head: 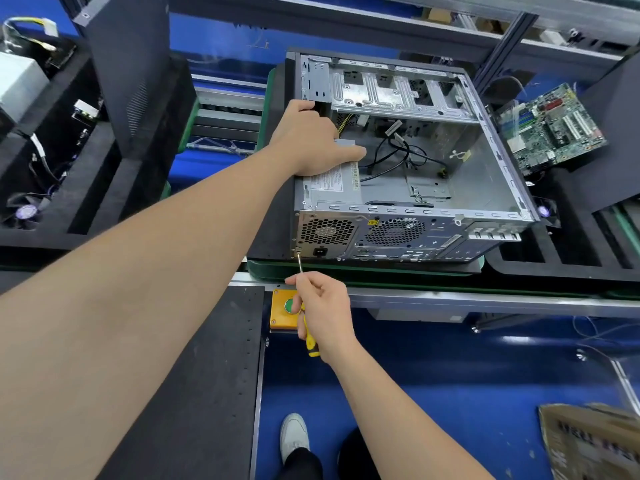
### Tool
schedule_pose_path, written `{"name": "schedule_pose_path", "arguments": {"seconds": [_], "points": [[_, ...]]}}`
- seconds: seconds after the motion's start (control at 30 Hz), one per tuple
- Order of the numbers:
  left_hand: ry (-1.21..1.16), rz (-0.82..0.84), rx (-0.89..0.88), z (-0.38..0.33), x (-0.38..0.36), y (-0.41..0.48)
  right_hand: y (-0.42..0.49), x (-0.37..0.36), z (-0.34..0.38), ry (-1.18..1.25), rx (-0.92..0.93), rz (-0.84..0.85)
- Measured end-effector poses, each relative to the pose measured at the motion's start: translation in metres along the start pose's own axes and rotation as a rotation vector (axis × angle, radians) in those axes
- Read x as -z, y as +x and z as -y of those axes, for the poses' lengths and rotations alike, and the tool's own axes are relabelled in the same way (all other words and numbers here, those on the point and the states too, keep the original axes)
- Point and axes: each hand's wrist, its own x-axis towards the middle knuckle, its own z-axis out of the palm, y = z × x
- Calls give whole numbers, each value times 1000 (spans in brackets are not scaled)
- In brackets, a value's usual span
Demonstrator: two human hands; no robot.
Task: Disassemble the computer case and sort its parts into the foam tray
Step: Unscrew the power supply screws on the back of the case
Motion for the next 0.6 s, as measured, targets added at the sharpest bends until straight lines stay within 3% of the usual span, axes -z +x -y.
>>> {"name": "schedule_pose_path", "arguments": {"seconds": [0.13, 0.23, 0.3, 0.43, 0.6], "points": [[-8, 22, 3, -1, 3, -2, -1, -10, 8, -834, 198, -194], [-11, 23, 9, -2, 4, -2, -2, -14, 9, -1052, 229, -238], [-12, 29, 11, -2, 4, -3, -4, -13, 10, -954, 243, -254], [-101, 19, 21, -2, 3, -4, -1, -5, 7, -528, 206, -235], [-752, -232, 91, 9, -4, -26, 2, 3, 11, -180, 27, -108]]}}
